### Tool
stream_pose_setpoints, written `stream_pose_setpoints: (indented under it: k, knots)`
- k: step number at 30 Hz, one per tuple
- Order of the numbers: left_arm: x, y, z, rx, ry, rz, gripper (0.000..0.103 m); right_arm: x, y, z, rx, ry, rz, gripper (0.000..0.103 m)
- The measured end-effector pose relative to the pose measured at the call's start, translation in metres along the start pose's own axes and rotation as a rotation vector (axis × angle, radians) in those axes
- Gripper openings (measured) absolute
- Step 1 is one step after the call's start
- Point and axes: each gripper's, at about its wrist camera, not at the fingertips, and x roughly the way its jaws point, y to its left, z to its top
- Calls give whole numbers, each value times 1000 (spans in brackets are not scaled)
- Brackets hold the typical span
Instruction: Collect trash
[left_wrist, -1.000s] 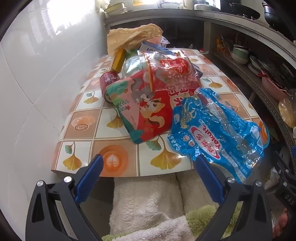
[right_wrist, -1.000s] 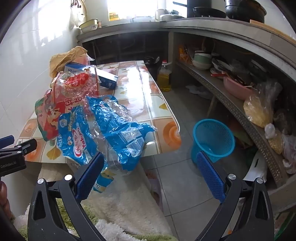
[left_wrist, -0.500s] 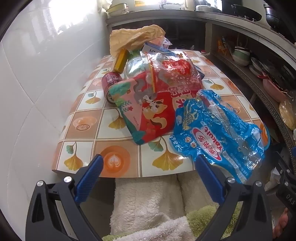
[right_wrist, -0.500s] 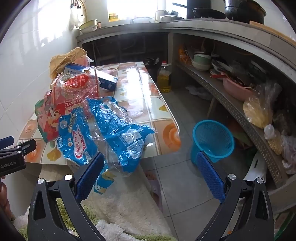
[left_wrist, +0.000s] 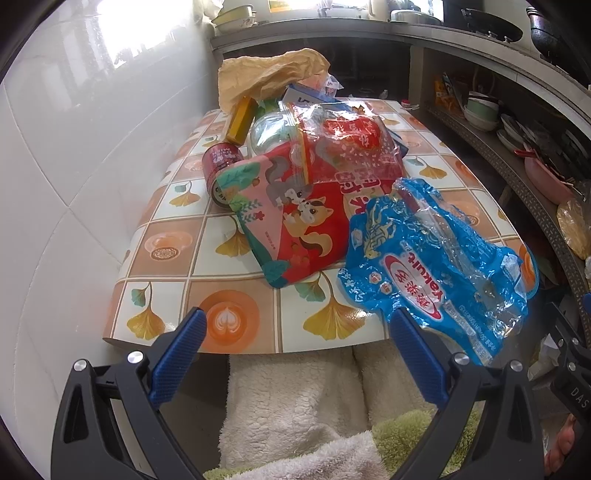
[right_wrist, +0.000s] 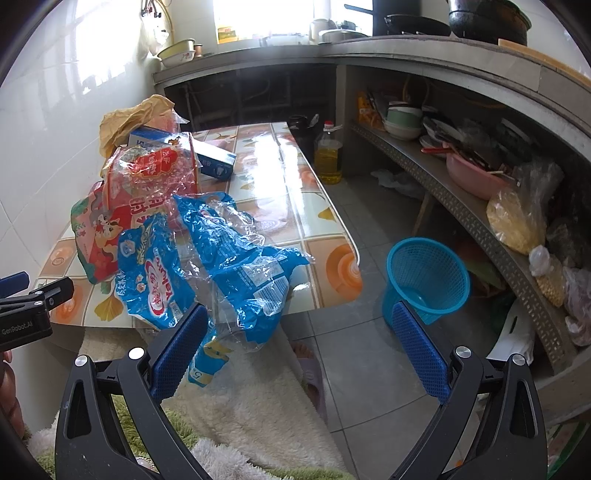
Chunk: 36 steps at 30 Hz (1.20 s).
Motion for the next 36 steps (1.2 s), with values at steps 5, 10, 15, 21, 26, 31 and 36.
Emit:
stream_pose_setpoints:
  k: [5,10,15,21,26,31,36]
  knots:
    - [1,0,-2,-1,1,2,97,0,0,0,2,0,0,95]
    - [3,1,-2,-2,5,1,97,0,0,-1,1,-1,1,95]
    - [3,1,-2,-2,4,1,97,0,0,-1,3,-1,2,95]
    - [3,3,-1,-4,6,0,97,0,0,-1,2,-1,3,95]
    - [4,3,-2,-6,7,1,97,2,2,0,4,1,3,95]
    - [4,4,-2,-6,9,1,97,2,3,0,3,1,4,95]
    - [4,5,-2,-7,9,1,97,3,2,-1,4,1,4,95]
